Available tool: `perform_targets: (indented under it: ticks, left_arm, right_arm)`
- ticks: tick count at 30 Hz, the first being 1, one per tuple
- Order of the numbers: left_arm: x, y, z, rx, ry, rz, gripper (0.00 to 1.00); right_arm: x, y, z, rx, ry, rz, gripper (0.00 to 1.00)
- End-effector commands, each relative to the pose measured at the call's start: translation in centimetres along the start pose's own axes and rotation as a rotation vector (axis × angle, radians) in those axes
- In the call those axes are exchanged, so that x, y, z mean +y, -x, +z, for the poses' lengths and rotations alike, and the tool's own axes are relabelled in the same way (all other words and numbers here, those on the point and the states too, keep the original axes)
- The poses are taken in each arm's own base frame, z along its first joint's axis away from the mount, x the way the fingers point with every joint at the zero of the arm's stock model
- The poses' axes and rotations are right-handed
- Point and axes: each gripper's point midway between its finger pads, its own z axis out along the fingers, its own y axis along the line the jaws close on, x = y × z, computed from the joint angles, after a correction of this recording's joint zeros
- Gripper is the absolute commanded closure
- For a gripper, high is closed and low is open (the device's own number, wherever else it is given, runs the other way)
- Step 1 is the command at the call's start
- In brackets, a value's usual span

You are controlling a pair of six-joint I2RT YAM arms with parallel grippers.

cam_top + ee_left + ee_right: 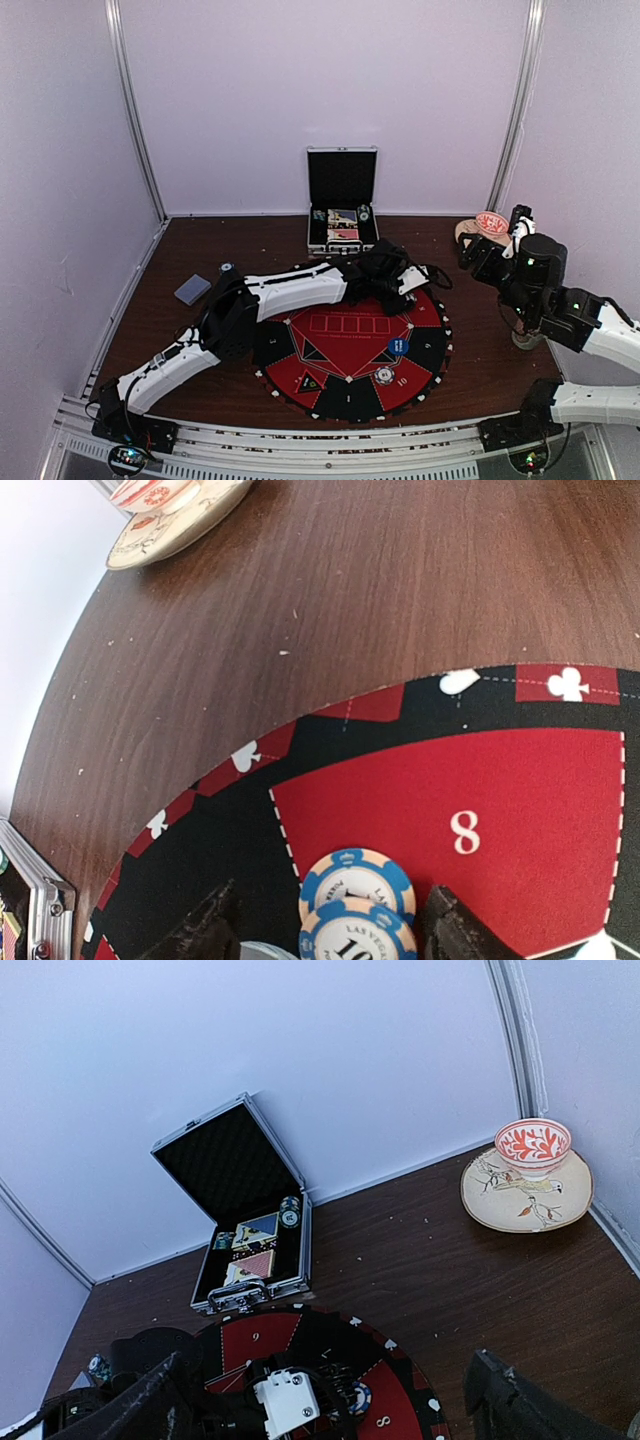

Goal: Distribute texas hold em gaming equipment
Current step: Place the pile of poker chips at the dealer area, then adjust the poker chips pile in the dealer area.

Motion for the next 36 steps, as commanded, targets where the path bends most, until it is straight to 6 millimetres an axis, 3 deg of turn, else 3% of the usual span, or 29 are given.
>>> perform_targets:
  ticks: [1,4,10,16,19,27,31,36]
  left_arm:
    - [-0.2,-0.7,-0.5,0.039,-0.014,0.003,0.33]
    - [-0.1,0.0,-0.8,0.026,-0.012,0.007,0.31]
    - [0.0,3.3,-2.8,-0.022,-0.012,0.025,0.12]
    - [0.8,7.7,-7.4,-0.081,-0.04,-0.001,0.02]
    - [0.9,8.7,-10.0,-0.081,-0.055,-0.007,0.02]
    - [1.6,7.0,-18.3,-0.006,-0.022,0.006,0.02]
    - [4.0,4.8,-22.5,0.019,0.02,-0.046,0.02]
    - [8.8,-0.3,-28.1,0.051,0.099,-0.163,0.02]
  right_arm:
    - [0.0,-0.2,0.1,-0.002,0.007,-0.006,0.04]
    - [0.0,-0.2,0.1,-0.001,0.009,-0.007,0.04]
    - [0.0,-0.3,0.1,0.002,0.01,-0.015,0.04]
    - [0.1,-0.6,0.4,0.013,0.002,-0.03,0.03]
    - [-0.1,-0.8,0.6,0.016,-0.014,-0.036,0.01]
    - [0.8,-0.9,1.5,0.045,-0.02,-0.068,0.0]
    - [2.9,-2.4,3.1,0.138,0.02,-0.117,0.0]
    - [5.1,-5.7,5.6,0.288,0.039,-0.195,0.0]
